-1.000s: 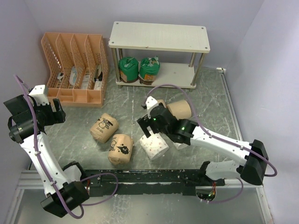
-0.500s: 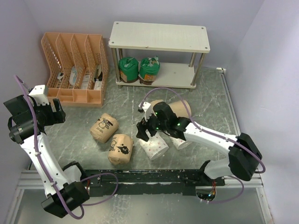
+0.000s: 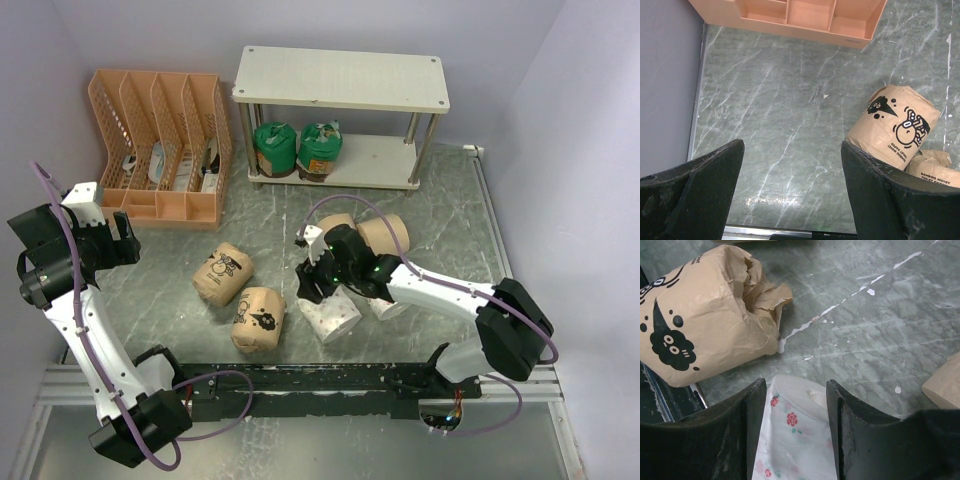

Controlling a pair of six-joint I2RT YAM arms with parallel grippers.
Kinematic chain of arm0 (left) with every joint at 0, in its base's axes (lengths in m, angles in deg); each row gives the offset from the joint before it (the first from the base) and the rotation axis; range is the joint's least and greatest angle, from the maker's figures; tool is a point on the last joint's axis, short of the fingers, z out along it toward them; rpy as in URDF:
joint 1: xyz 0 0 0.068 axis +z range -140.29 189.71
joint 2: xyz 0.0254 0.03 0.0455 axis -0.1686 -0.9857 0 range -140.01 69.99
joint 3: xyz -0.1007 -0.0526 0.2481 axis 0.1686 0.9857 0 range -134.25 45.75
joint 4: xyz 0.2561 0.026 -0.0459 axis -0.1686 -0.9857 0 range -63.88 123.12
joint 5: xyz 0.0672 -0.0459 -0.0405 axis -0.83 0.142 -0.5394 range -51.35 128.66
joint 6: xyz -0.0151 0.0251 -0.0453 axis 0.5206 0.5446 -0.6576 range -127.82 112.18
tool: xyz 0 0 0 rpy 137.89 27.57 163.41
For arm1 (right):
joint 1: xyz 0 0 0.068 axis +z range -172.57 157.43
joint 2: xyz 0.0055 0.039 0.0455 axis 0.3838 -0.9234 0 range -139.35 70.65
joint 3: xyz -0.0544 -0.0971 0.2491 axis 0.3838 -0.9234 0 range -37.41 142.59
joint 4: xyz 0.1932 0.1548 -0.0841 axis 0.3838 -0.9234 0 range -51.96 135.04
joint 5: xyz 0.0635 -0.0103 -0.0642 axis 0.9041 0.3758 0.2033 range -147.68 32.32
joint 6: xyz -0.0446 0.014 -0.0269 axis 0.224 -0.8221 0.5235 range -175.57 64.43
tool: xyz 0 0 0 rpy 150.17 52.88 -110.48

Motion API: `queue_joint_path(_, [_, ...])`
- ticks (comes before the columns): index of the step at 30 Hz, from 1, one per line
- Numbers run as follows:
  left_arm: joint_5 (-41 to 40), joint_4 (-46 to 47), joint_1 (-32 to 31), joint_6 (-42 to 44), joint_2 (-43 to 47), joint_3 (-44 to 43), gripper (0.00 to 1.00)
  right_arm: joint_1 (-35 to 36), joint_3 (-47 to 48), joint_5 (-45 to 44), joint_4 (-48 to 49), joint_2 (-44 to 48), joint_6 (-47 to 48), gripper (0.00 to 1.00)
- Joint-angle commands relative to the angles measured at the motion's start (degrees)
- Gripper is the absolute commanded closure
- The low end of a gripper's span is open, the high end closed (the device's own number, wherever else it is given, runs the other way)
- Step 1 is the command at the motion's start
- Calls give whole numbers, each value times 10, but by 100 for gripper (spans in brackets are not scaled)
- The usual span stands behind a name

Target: Place and organize the paper towels onto the shelf

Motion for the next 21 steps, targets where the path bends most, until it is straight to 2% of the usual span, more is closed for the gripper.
queue_joint_path(1, [18,8,7,7,11,1,10,-2,2,-28,-45,15,-13,50])
queue_joint_path(5, [19,8,7,6,12,1,11,-3,17,-53,-92,24,-13,50])
queue_joint_path(12, [18,9,7,7,14,2,11,-1,32,-84,-173,59,-23,36])
queue_joint_path(15, [18,8,8,7,14,2,11,-1,37,-99,-191,62,-26,36])
queue_joint_path(18, [18,8,7,7,14,2,10,-2,32,-104,-194,60,-29,49])
queue_joint_path(21, [19,9,7,7,13,2,10,-1,31,-98,-194,44,-34,75])
